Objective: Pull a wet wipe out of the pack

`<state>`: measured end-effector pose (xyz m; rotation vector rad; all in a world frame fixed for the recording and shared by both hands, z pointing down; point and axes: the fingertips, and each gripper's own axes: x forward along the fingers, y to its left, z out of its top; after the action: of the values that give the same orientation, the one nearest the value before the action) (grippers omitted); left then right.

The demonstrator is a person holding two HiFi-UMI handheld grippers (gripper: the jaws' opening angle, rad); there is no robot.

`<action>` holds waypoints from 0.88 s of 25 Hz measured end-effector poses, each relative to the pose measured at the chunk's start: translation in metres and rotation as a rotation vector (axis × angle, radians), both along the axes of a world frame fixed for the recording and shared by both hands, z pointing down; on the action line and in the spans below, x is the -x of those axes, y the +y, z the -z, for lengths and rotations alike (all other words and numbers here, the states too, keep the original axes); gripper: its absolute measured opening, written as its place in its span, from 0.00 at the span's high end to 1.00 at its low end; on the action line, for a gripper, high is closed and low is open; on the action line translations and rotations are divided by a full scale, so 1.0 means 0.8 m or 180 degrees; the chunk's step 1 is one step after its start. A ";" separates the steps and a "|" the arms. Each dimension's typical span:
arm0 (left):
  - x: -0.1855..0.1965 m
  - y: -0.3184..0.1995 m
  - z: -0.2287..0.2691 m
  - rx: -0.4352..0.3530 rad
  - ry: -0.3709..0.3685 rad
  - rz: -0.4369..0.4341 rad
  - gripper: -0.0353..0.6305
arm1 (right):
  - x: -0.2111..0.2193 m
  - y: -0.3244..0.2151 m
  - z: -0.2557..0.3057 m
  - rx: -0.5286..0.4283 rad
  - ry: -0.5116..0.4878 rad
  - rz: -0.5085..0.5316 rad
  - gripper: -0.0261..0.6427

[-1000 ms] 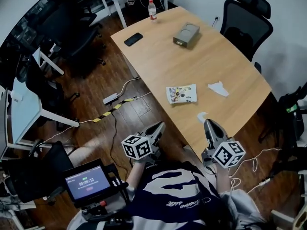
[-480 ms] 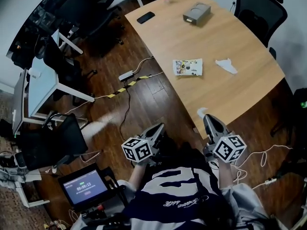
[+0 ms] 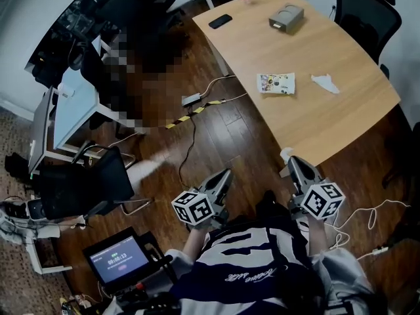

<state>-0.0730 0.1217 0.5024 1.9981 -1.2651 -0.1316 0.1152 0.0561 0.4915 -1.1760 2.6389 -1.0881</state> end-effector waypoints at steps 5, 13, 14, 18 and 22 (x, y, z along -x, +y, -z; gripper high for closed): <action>0.055 0.082 0.007 -0.0046 -0.0158 0.0151 0.94 | 0.041 0.060 0.011 -0.0040 0.0039 0.0037 0.96; 0.098 0.172 0.018 -0.0139 -0.0142 0.0077 0.94 | 0.076 0.158 0.025 -0.0063 0.0027 -0.0138 0.96; 0.099 0.179 0.021 -0.0165 -0.0127 0.0046 0.94 | 0.076 0.170 0.025 -0.0057 0.0033 -0.0175 0.96; 0.083 0.190 0.027 -0.0240 -0.0056 -0.0109 0.94 | 0.060 0.208 0.030 -0.0074 0.0084 -0.0324 0.96; 0.050 0.200 0.024 -0.0265 0.0005 -0.0308 0.94 | 0.036 0.233 0.035 -0.0104 0.0138 -0.0451 0.96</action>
<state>-0.1134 0.2814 0.4830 2.1258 -1.1766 -0.1408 0.0867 0.2428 0.4635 -1.3710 2.5476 -1.0027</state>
